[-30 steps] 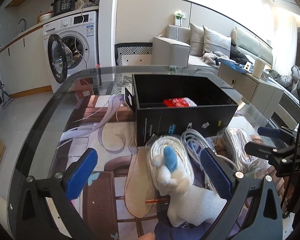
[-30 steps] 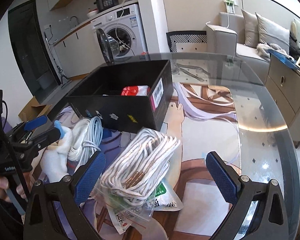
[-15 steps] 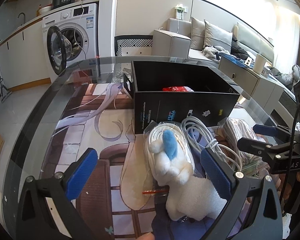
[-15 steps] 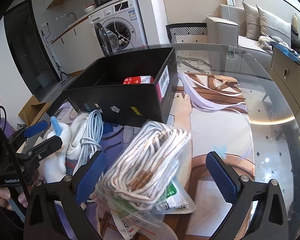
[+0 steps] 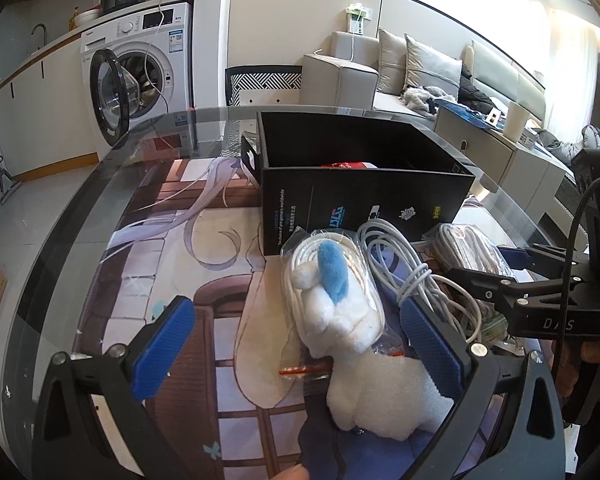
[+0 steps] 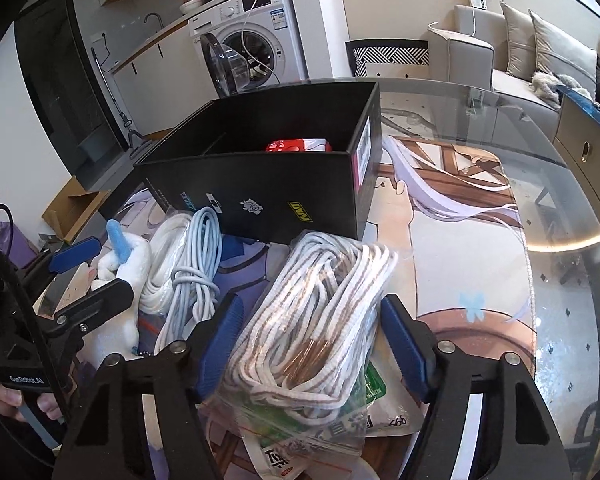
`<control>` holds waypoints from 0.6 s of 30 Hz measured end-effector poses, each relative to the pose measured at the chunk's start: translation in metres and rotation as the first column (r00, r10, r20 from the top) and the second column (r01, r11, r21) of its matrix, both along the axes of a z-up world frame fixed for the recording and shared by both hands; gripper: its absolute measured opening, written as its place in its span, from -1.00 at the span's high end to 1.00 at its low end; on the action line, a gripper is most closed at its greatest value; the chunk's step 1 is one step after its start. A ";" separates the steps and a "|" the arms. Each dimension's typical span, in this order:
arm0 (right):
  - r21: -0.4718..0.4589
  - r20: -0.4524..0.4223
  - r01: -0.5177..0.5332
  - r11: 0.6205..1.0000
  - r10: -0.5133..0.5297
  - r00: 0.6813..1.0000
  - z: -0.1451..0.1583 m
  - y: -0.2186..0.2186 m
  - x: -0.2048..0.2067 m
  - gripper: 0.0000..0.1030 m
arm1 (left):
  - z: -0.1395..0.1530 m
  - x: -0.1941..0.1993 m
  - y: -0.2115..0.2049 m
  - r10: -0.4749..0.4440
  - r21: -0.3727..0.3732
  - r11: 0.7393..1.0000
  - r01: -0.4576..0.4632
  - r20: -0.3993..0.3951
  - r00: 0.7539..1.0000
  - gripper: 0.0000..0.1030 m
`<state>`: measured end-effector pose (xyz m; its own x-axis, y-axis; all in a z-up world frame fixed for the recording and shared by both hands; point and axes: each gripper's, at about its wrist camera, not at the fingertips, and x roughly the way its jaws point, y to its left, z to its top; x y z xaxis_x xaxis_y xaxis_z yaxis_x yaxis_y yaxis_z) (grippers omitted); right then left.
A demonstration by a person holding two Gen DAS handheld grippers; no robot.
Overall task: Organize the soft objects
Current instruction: 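Grasp the zip bag of white cords with the right tool, then grasp the white plush bunny with the left tool while the right tool holds the cord bag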
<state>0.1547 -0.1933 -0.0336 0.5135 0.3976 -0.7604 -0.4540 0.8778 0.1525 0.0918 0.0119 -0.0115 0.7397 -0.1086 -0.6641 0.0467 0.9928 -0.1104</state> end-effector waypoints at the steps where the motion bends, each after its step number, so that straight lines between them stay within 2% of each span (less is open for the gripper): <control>1: 0.000 -0.003 -0.003 1.000 0.003 1.000 -0.001 0.000 -0.001 -0.36 | 0.000 0.000 -0.001 0.000 0.001 1.000 0.000 -0.001 1.000 -1.00; 12: 0.015 0.008 -0.027 1.000 0.027 1.000 -0.001 0.001 -0.006 -0.02 | -0.004 0.001 -0.002 -0.017 -0.012 1.000 0.017 -0.022 1.000 -0.97; 18: 0.026 0.015 -0.039 0.999 0.039 0.999 0.002 -0.002 -0.009 0.07 | -0.005 0.002 0.001 -0.033 -0.057 0.998 0.031 -0.036 0.999 -0.61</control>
<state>0.1460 -0.1956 -0.0321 0.5079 0.4370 -0.7423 -0.4899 0.8554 0.1684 0.0934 0.0128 -0.0169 0.7103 -0.1702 -0.6831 0.0735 0.9830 -0.1685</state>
